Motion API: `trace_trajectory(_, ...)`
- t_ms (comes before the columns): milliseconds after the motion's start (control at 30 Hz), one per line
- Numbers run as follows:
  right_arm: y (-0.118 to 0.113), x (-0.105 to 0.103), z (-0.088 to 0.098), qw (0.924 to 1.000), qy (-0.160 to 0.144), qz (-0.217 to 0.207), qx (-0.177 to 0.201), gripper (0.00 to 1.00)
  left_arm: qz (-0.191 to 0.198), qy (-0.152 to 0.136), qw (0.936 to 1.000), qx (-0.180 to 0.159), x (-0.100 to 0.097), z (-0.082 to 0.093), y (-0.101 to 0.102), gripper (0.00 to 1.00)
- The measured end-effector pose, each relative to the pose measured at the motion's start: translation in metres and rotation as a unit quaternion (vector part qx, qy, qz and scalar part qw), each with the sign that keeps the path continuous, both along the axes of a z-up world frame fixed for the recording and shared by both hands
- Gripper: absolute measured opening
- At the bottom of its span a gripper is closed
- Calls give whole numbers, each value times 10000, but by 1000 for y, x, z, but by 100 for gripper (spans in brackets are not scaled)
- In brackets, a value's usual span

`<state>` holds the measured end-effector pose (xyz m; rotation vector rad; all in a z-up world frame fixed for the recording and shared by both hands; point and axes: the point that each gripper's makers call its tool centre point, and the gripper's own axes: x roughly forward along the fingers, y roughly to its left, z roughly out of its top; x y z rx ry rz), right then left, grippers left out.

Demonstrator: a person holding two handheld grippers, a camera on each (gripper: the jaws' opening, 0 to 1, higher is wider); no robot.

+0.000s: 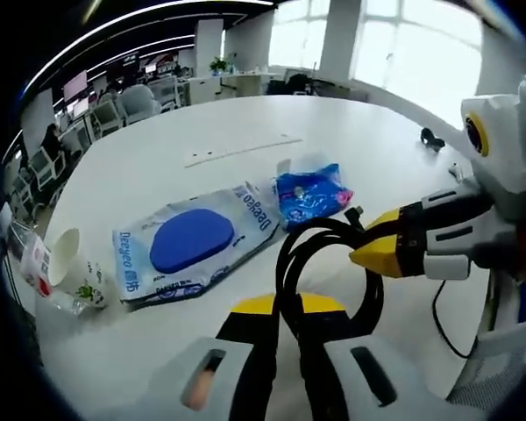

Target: Arrange the tabletop items into an orderly group along one side of the table until the central work area is clear of visible clutter.

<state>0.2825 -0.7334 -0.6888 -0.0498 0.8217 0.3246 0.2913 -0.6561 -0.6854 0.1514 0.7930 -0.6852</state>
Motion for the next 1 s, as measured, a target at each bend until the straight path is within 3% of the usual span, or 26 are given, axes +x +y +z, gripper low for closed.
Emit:
trace_trajectory(567, -3, 18, -22, 9995, 320, 34, -47, 9, 31, 383, 9993, -44, 19, -25, -5, 6)
trace_trajectory(1000, 11, 22, -40, 9981, 597, 165, 48, 9, 168, 724, 9971, 166, 24, -44, 11, 6)
